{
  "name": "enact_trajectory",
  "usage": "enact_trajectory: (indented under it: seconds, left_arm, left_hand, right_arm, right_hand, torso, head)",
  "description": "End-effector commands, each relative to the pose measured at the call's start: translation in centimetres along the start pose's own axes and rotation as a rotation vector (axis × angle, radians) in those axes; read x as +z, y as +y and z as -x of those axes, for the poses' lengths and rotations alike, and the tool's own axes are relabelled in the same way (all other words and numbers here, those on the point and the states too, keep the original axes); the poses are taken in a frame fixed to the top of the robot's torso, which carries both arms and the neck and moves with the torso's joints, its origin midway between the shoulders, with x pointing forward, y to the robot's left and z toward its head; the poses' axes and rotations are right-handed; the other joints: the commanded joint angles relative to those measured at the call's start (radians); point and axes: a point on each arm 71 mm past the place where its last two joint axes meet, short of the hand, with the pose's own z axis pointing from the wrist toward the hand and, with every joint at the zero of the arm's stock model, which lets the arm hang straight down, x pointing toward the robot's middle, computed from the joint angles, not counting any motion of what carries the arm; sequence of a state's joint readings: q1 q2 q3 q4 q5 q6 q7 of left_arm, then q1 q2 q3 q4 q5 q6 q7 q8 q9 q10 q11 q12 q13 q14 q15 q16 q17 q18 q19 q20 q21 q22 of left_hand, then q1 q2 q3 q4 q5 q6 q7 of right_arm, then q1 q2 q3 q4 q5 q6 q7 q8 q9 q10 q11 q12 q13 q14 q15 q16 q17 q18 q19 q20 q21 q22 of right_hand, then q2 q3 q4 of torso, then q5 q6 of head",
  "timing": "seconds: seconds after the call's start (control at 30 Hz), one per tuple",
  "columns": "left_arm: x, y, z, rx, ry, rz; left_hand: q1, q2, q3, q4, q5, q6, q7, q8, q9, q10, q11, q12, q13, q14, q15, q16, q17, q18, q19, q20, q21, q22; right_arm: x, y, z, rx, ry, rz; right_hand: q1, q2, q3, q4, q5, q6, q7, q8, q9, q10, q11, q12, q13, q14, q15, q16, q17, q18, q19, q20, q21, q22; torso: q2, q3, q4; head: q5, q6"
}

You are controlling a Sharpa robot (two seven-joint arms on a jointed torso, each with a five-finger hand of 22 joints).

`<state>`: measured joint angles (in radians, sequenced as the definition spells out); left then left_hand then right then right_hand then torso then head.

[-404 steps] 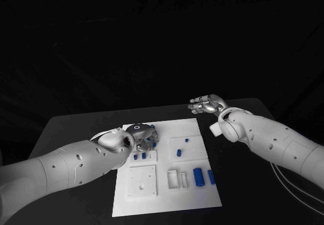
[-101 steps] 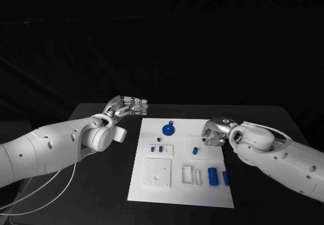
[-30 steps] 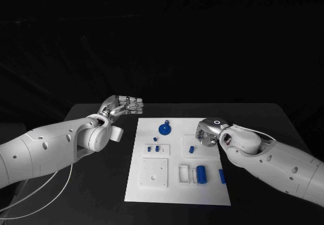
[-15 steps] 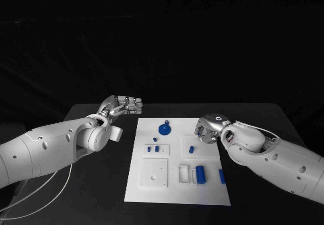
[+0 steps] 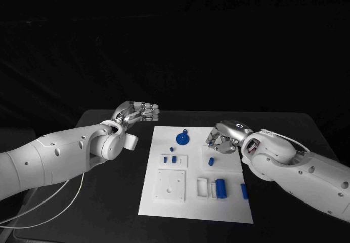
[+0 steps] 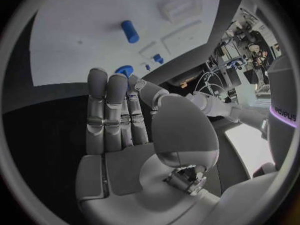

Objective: Assemble the parts on the task board

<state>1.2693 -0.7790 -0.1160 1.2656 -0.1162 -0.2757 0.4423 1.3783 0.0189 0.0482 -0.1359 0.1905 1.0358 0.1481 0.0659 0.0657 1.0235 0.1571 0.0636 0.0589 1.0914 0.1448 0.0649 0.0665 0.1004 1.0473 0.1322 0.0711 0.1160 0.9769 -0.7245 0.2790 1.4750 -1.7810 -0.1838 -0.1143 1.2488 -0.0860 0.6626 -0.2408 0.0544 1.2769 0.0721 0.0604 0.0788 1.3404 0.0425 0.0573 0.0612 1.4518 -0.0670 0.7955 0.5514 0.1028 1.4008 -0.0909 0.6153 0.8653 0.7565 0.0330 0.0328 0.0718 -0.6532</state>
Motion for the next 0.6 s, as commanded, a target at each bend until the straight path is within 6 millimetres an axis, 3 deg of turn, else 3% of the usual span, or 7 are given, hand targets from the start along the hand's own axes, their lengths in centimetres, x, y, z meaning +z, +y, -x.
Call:
enact_trajectory:
  seconds: [0.03,0.23,0.43,0.6]
  left_arm:
    - [0.1,-0.1,-0.3,-0.015,0.009,-0.009]
    - [0.2,-0.2,-0.7,-0.018,0.013,-0.011]
    - [0.4,-0.2,-1.1,-0.02,0.016,-0.014]
    - [0.5,-0.2,-1.5,-0.023,0.021,-0.016]
  left_hand:
    - [-0.005,0.002,-0.007,-0.002,0.003,-0.008,0.001,-0.003,-0.001,-0.005,0.003,-0.001,-0.001,-0.002,0.001,-0.004,-0.001,-0.003,0.008,-0.001,0.004,-0.001]
    - [-0.004,0.003,-0.007,-0.002,0.003,-0.006,0.0,-0.003,-0.001,-0.004,0.002,-0.001,-0.001,-0.002,0.001,-0.004,-0.001,-0.003,0.008,-0.002,0.004,-0.004]
    - [-0.003,0.004,-0.006,-0.002,0.004,-0.005,0.0,-0.003,-0.001,-0.002,0.002,-0.001,-0.001,-0.001,0.0,-0.004,-0.001,-0.003,0.01,-0.002,0.005,-0.007]
    - [-0.003,0.004,-0.006,-0.002,0.004,-0.005,0.0,-0.003,-0.001,-0.002,0.002,-0.001,-0.001,-0.001,0.0,-0.004,-0.001,-0.003,0.01,-0.002,0.005,-0.007]
  right_arm:
    - [0.0,1.6,0.1,0.128,-0.037,0.086]
    - [0.0,3.7,-0.8,0.166,-0.047,0.144]
    - [0.1,5.3,-2.4,0.183,-0.041,0.18]
    - [0.2,6.6,-3.8,0.152,-0.015,0.204]
  right_hand:
    - [-0.005,0.013,-0.007,-0.005,0.005,-0.004,0.004,0.004,0.004,0.022,-0.022,0.001,0.001,0.003,-0.003,-0.005,-0.002,0.03,0.008,-0.001,-0.016,0.013]
    - [-0.001,0.018,-0.014,-0.01,0.003,-0.005,0.004,0.004,0.004,0.022,-0.021,0.002,0.002,0.002,-0.003,-0.006,-0.003,0.037,0.017,0.0,-0.037,0.032]
    - [-0.002,0.02,-0.016,-0.013,0.003,-0.005,0.004,0.003,0.005,0.022,-0.021,0.002,0.001,0.003,-0.003,-0.003,-0.005,0.039,0.025,0.001,-0.06,0.058]
    - [-0.002,0.021,-0.016,-0.015,0.003,-0.004,0.004,0.004,0.005,0.022,-0.021,0.002,0.002,0.003,-0.003,-0.002,-0.006,0.039,0.031,0.001,-0.075,0.076]
  torso:
    - [0.0,-0.0008,0.0008]
    - [0.0,-0.0014,0.0033]
    - [0.0,-0.0002,0.0017]
    - [0.0,-0.0003,0.0023]
  head:
    - [0.024,-0.005]
    - [0.06,-0.014]
    - [0.094,-0.026]
    - [0.103,-0.032]
